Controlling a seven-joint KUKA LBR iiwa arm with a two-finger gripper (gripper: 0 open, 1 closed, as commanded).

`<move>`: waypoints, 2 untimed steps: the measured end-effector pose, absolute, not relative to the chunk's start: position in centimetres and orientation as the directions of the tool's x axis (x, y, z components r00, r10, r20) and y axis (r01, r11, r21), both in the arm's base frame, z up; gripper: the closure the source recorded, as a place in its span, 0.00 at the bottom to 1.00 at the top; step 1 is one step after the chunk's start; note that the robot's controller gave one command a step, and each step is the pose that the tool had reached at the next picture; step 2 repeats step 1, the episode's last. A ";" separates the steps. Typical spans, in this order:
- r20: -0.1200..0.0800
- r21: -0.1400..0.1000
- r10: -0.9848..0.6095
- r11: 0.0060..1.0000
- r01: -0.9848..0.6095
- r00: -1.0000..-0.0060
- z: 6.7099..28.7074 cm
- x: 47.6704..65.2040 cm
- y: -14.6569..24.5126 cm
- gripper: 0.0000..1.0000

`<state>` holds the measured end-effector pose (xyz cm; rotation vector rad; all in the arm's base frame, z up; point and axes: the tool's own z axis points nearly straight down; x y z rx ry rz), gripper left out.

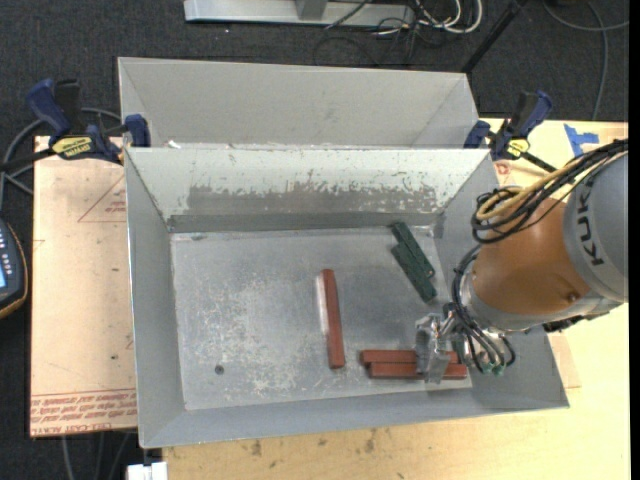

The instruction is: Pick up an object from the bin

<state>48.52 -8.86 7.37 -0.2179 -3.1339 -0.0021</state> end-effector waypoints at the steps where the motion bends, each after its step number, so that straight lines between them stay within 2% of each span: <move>1: -0.007 0.001 0.138 0.990 0.138 -0.990 7.1 48.6 -8.9 0.00; 2: -0.007 0.001 0.138 0.990 0.138 -0.990 7.1 48.6 -8.9 0.00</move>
Offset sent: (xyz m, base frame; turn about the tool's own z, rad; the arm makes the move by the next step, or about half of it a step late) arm 0.0000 0.0000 0.0000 0.0000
